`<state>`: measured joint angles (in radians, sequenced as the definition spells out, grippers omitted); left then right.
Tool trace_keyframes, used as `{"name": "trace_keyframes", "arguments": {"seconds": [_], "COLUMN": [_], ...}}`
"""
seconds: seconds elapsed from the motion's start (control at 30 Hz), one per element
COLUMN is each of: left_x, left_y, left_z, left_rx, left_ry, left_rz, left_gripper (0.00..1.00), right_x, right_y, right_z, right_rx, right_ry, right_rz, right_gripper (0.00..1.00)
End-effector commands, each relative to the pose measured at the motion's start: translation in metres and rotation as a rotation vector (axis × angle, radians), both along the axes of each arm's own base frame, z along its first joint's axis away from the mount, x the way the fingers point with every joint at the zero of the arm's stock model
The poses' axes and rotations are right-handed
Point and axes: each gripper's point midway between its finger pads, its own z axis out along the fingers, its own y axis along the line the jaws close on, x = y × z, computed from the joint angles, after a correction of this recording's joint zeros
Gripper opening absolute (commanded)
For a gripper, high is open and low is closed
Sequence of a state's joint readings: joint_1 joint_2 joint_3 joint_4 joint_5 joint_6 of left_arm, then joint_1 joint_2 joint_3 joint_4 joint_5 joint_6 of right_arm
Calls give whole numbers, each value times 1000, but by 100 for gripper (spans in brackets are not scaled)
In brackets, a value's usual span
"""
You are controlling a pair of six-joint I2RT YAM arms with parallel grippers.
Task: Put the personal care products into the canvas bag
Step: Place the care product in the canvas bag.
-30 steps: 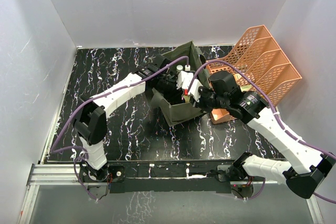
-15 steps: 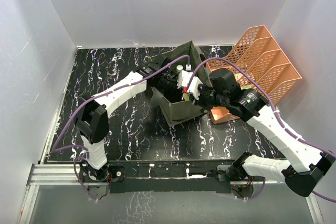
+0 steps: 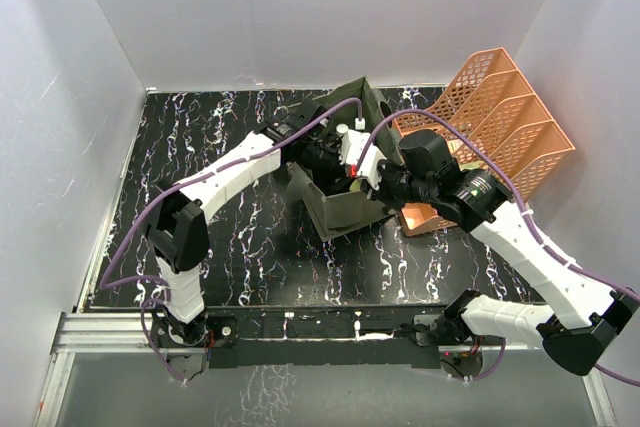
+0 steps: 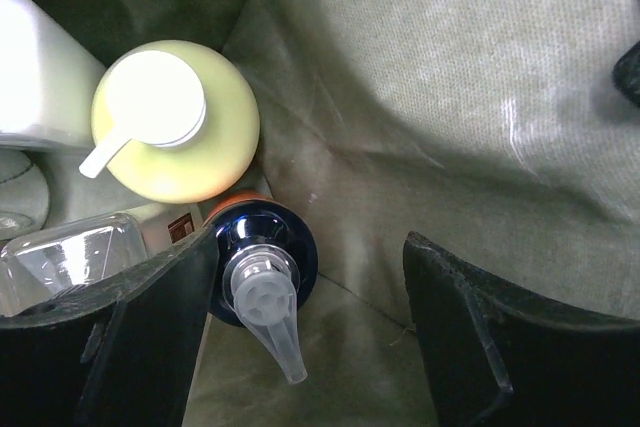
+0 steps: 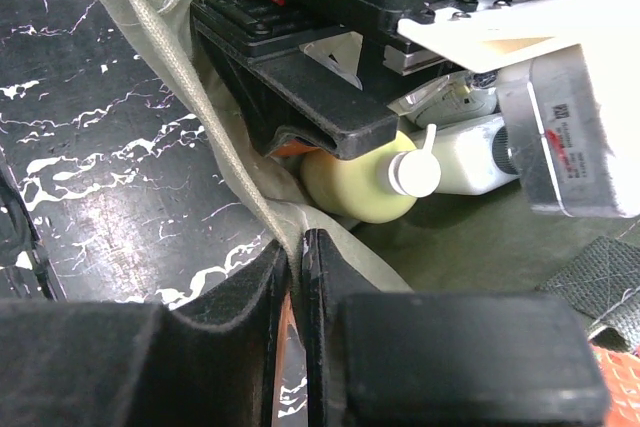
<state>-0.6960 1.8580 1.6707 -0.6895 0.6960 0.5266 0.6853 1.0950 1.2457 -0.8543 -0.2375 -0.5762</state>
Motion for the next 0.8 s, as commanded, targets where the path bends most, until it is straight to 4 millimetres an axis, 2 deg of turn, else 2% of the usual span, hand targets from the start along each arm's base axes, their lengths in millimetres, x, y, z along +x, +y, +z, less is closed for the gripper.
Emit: {"name": "trace_keyframes", "arguments": {"seconds": [0.0, 0.23, 0.47, 0.57, 0.63, 0.7, 0.77], "left_x": [0, 11, 26, 38, 52, 68, 90], "left_y": [-7, -11, -1, 8, 19, 33, 58], "left_z": [45, 91, 126, 149, 171, 198, 217], "left_rx": [-87, -176, -249, -292, -335, -375, -376], "left_ry": [-48, -156, -223, -249, -274, -311, -367], "left_rz": [5, 39, 135, 193, 254, 335, 452], "left_gripper": [74, 75, 80, 80, 82, 85, 90], "right_x": [0, -3, -3, -4, -4, -3, 3], "right_y": [5, 6, 8, 10, 12, 13, 10], "right_z": [45, 47, 49, 53, 60, 71, 87], "right_rx": [97, 108, 121, 135, 155, 186, 229], "right_ry": [-110, -114, -113, -114, -112, -110, -113], "right_rz": [20, 37, 38, 41, 37, 18, -42], "right_gripper": [15, 22, 30, 33, 41, 50, 58]}}
